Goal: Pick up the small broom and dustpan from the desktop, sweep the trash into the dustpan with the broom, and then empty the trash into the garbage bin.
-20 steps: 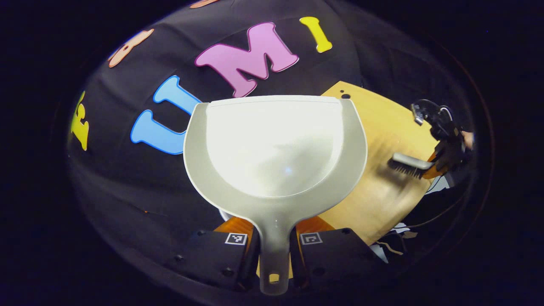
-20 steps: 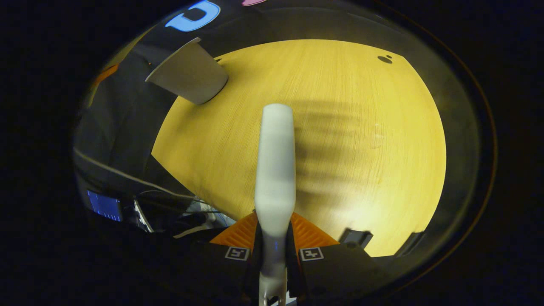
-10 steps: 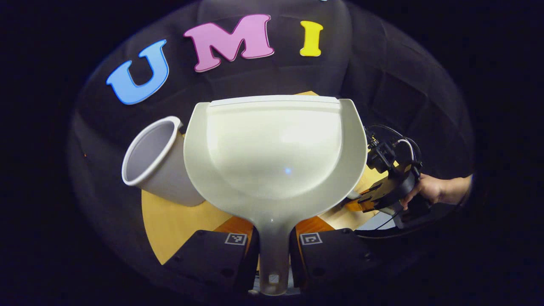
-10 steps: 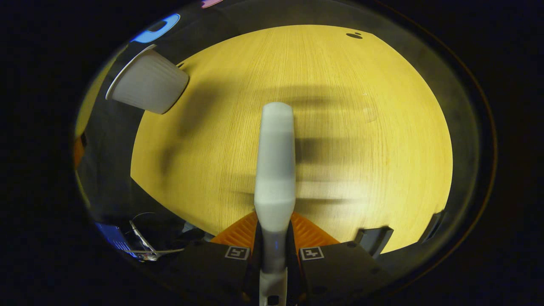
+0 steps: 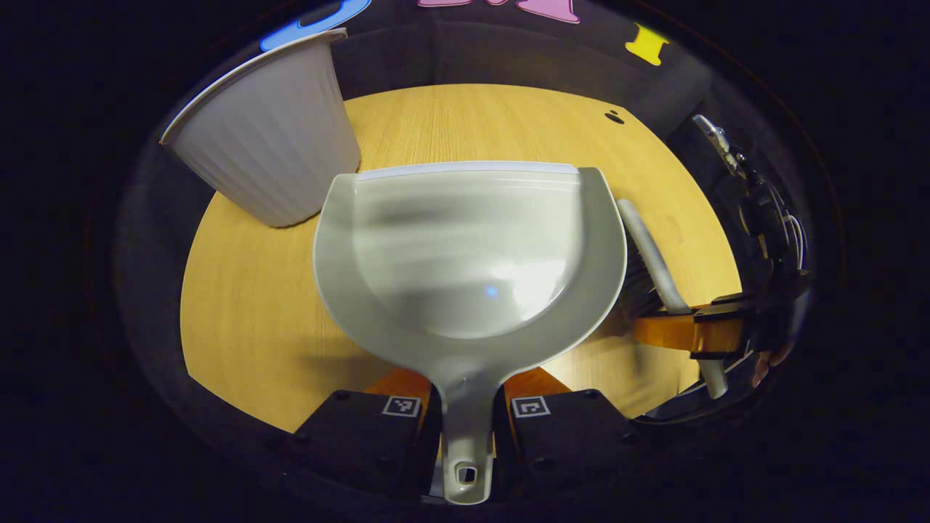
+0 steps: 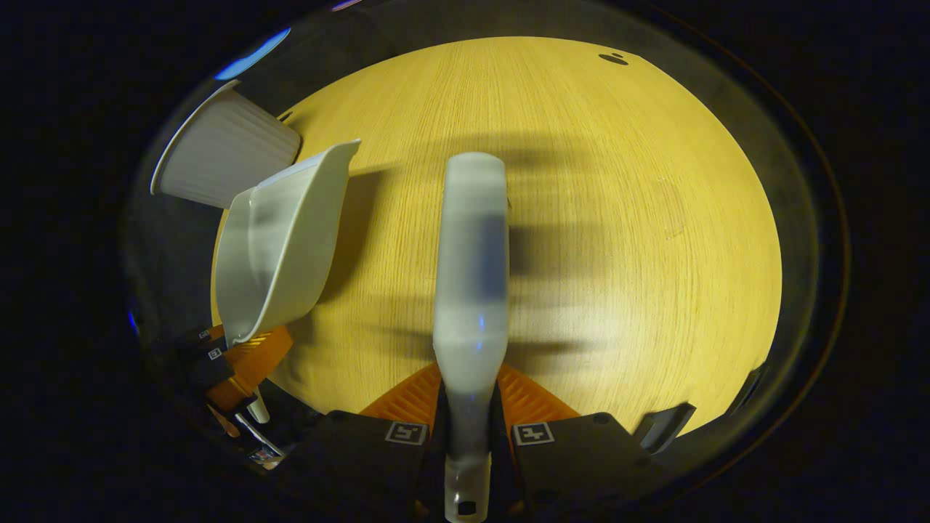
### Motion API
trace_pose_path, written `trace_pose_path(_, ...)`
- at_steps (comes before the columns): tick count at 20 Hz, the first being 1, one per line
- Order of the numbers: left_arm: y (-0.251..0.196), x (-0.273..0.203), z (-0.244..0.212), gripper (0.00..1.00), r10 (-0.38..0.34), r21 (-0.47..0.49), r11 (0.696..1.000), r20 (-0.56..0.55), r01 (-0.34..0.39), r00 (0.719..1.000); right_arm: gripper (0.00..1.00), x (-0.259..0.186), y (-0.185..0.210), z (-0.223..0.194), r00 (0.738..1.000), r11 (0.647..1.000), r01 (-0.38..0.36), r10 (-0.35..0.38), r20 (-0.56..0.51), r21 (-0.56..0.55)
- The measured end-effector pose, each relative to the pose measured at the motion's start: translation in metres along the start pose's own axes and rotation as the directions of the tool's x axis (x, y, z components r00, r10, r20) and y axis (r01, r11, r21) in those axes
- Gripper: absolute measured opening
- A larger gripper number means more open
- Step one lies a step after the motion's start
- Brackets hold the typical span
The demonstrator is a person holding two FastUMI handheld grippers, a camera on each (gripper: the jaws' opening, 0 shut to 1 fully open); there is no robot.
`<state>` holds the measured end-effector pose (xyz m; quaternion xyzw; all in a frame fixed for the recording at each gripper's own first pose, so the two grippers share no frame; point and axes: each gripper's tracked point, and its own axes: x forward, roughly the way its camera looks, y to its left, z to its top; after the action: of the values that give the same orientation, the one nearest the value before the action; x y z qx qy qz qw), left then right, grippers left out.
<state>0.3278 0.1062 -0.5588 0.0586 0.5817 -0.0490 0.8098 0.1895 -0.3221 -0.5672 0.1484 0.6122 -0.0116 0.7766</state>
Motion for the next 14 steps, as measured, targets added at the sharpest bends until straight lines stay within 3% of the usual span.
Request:
trace_pose_path(4,0.004,0.023,0.002,0.29,-0.005,-0.033,0.999,-0.071,0.002,0.997,0.32,0.01,0.009,0.001,0.999,1.0,0.02,-0.021,-0.037,-0.02)
trace_pose_path(8,0.008,0.036,0.003,0.29,0.015,-0.049,0.999,-0.162,-0.023,0.987,0.29,0.014,0.014,0.007,0.999,0.999,0.025,-0.026,-0.047,-0.024)
trace_pose_path(13,0.008,0.038,0.009,0.29,0.041,-0.007,0.999,-0.201,-0.043,0.979,0.31,0.011,0.018,0.006,0.998,0.999,0.022,-0.024,-0.058,-0.027)
trace_pose_path(14,0.009,0.038,0.007,0.3,0.033,-0.01,0.999,-0.21,-0.036,0.977,0.36,0.007,0.018,0.008,0.998,0.999,0.025,-0.026,-0.049,-0.029)
